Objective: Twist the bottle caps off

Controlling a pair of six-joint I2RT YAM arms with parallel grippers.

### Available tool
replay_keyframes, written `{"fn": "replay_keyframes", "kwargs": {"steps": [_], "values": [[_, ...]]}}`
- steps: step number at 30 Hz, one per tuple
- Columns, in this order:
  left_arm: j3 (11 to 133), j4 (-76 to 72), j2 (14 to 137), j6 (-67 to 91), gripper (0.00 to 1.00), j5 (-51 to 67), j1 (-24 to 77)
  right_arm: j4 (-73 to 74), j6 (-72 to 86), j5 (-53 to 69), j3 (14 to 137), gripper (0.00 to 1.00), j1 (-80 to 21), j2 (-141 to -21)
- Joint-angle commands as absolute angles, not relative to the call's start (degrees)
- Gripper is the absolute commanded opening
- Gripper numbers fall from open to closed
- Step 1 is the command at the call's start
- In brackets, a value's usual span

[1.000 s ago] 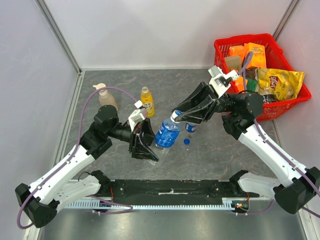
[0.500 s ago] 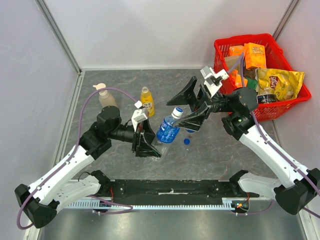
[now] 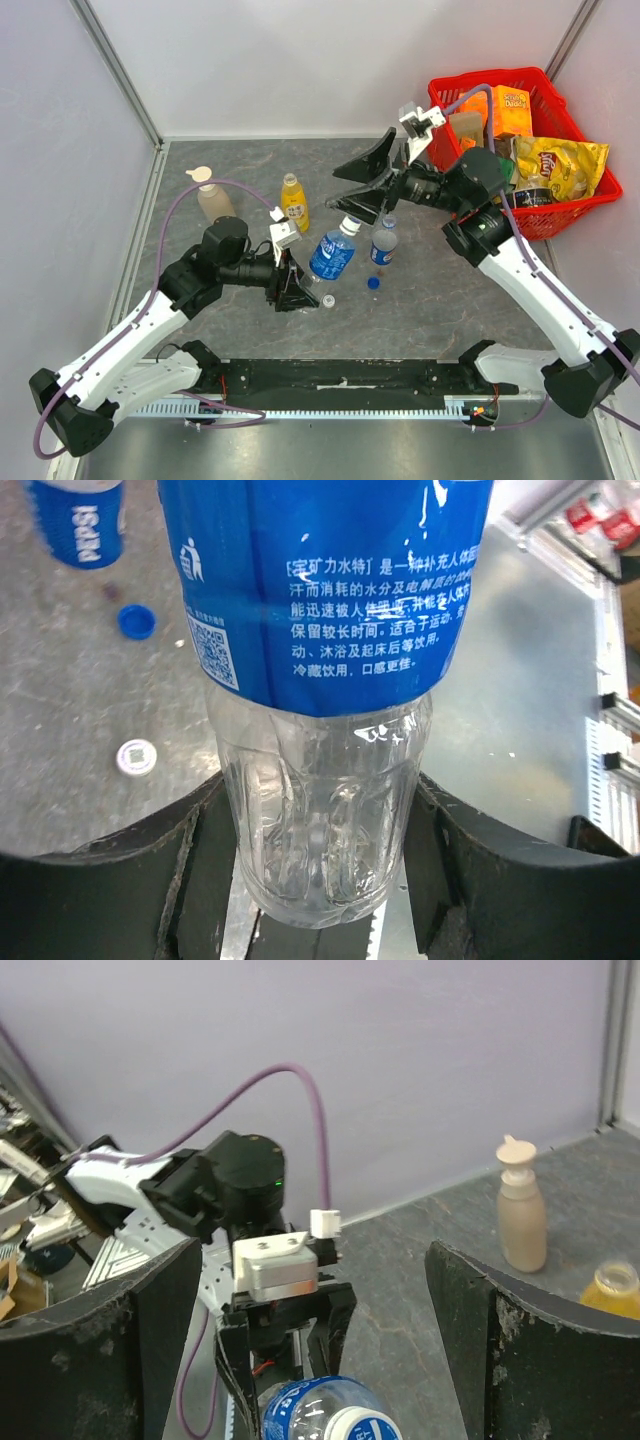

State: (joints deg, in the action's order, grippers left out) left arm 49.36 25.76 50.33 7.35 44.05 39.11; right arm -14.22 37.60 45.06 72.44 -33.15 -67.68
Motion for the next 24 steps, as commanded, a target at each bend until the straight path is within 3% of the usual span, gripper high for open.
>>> {"fn": "replay_keyframes", "kwargs": {"steps": [1,16,24], "values": [[51.42,28.74,49.05,3.52,0.02,35.17,39.11,-7.39,38.14,36.84,75.59,0.98,-32.61,-70.31],[54.66,34.27,46.58,2.11,0.02,9.68,39.11,-0.17,43.33,27.95,76.11,0.98,-32.43,-74.53],[57.04,37.09,48.42,0.79,0.02,4.13,39.11,-0.17,46.23,27.95,76.38,0.89,-32.43,-78.22]]}}
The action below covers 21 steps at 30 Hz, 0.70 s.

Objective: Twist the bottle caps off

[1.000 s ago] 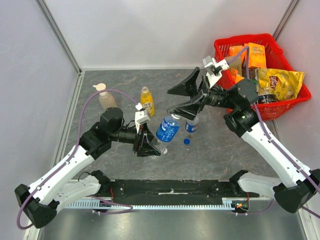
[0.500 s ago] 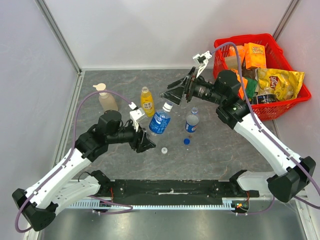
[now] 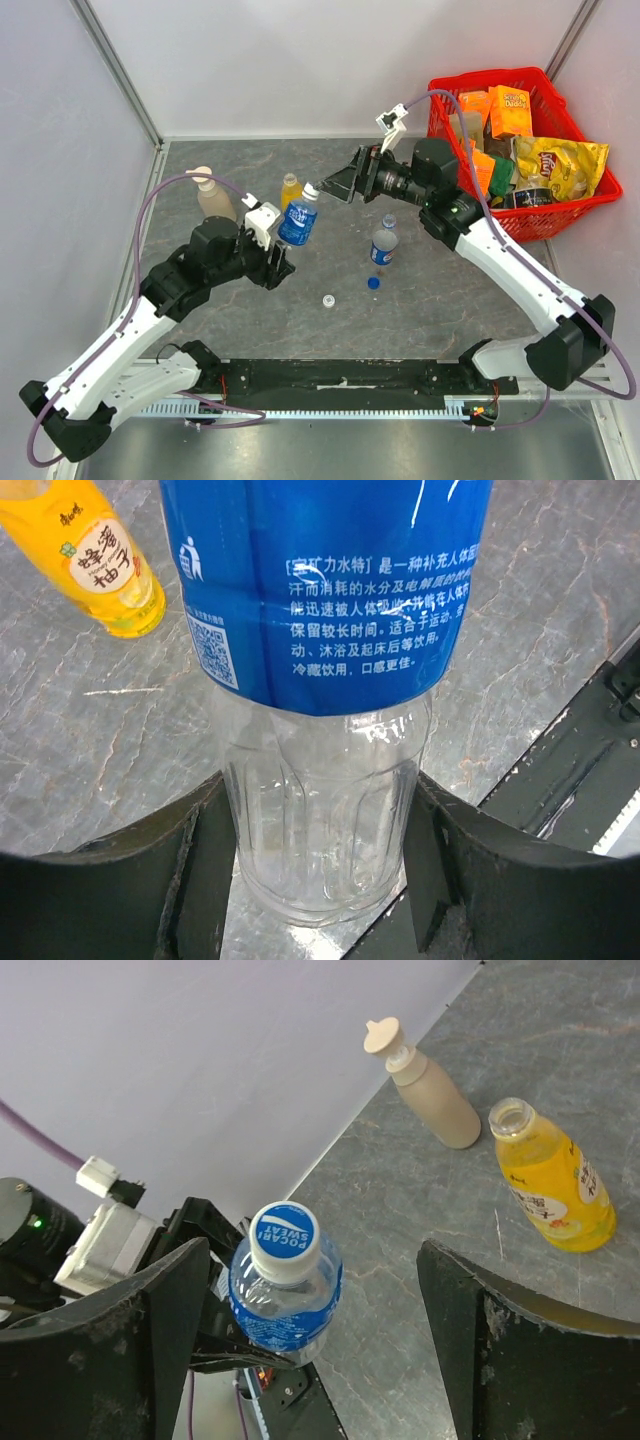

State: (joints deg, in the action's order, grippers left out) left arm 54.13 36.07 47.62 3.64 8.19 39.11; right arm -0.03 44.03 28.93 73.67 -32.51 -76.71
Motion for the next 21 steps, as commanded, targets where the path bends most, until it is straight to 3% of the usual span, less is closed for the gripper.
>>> {"fn": "replay_keyframes", "kwargs": {"steps": [1,12,21], "values": [[57.39,37.44,48.86,0.88,0.02,3.87,39.11,-0.35,46.49,28.38,76.55,0.89,-32.43,-78.57],[58.62,38.50,51.33,0.88,0.02,4.83,39.11,-0.70,46.76,29.36,77.70,0.74,-33.84,-81.82],[58.62,38.50,51.15,1.14,0.02,5.27,39.11,-0.53,46.49,30.67,78.31,0.68,-34.45,-83.85]]}}
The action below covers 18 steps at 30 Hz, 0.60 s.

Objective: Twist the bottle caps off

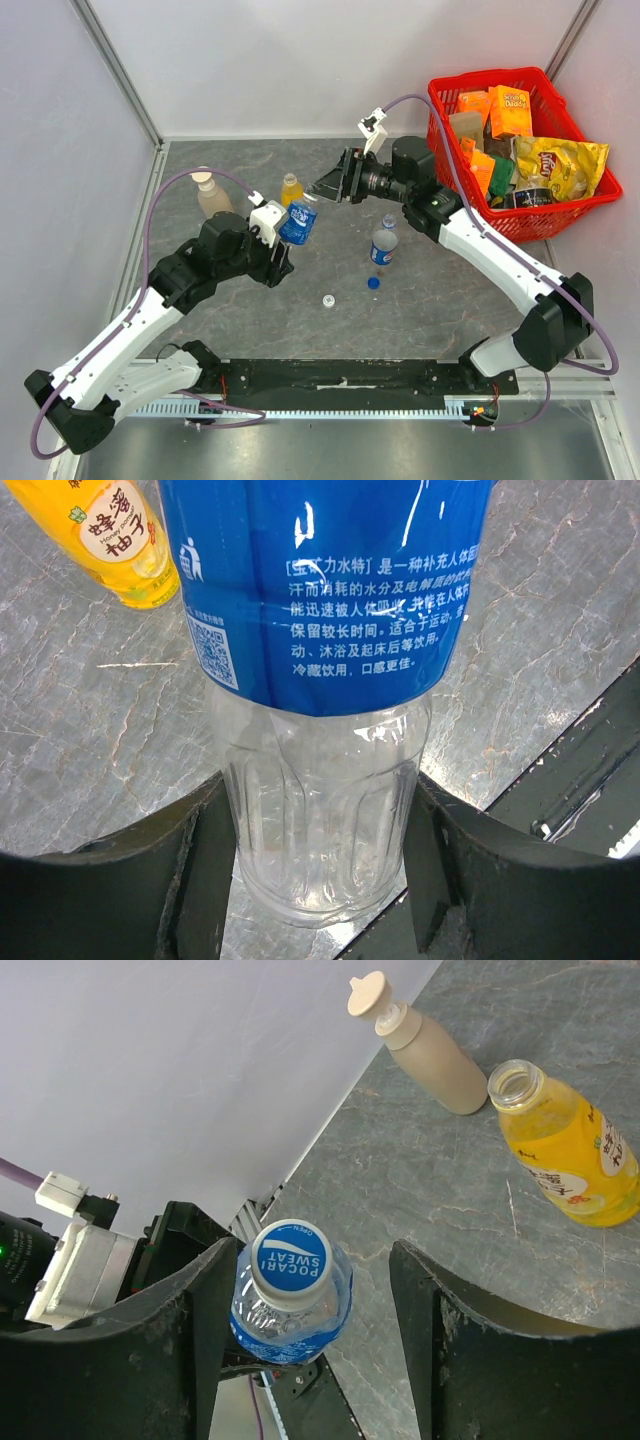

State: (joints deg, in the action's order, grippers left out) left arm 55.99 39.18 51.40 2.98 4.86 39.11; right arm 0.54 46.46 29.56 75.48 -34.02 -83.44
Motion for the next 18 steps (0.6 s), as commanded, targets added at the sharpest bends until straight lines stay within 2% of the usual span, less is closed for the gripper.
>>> {"fn": "replay_keyframes", "kwargs": {"steps": [1,4,6,8,10,11,18], "values": [[58.62,38.50,51.24,1.23,0.02,5.19,39.11,-0.61,46.49,30.76,78.40,0.65,-34.45,-83.93],[58.45,38.50,51.24,1.23,0.02,5.01,39.11,-0.88,46.76,31.11,78.57,0.57,-34.54,-84.11],[58.45,38.50,51.33,1.05,0.02,5.01,39.20,-1.14,47.02,31.73,78.57,0.45,-34.63,-84.29],[58.45,38.50,51.50,0.97,0.02,4.92,39.11,-1.67,47.46,32.69,78.40,0.28,-34.54,-84.46],[58.45,38.41,51.59,0.97,0.02,4.75,39.11,-4.03,48.42,33.92,77.44,0.05,-34.63,-84.29],[58.53,38.41,51.68,0.79,0.02,4.66,39.20,-5.17,48.78,34.10,76.91,0.00,-34.63,-84.11],[58.97,38.50,51.50,0.44,0.02,3.08,39.11,-7.29,47.90,35.94,76.11,0.00,-34.72,-83.23]]}}
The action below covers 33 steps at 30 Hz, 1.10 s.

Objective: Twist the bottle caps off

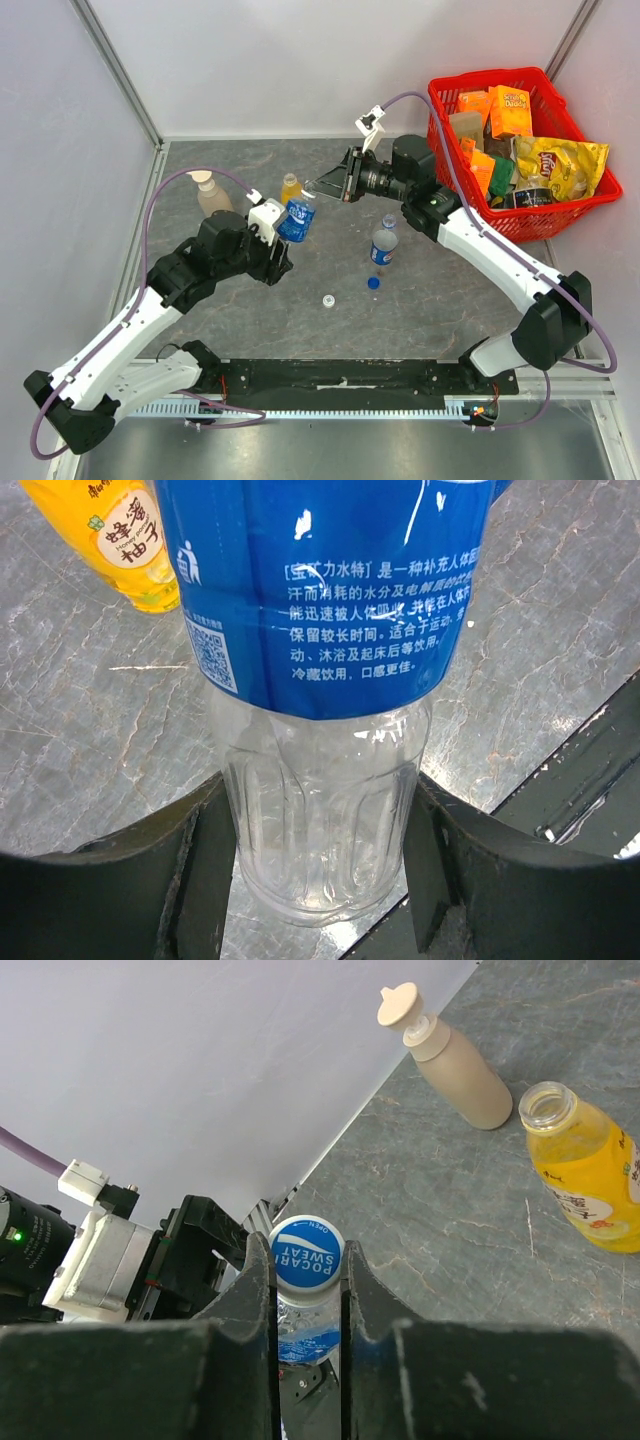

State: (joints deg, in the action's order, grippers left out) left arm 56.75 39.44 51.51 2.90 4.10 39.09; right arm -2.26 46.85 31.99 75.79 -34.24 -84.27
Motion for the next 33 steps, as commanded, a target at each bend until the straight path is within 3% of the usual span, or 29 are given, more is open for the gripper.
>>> {"fn": "replay_keyframes", "kwargs": {"steps": [1,17,33], "values": [[58.97,38.50,51.42,0.35,0.02,3.25,39.11,-7.56,47.55,36.30,76.03,0.00,-34.72,-82.97],[60.73,37.36,47.20,-1.67,0.02,13.70,39.11,-19.95,45.27,48.86,71.81,0.00,-34.72,-77.70],[58.98,29.98,44.21,-3.69,0.02,42.70,39.11,-22.85,39.55,59.14,69.08,0.00,-34.72,-70.32]]}}
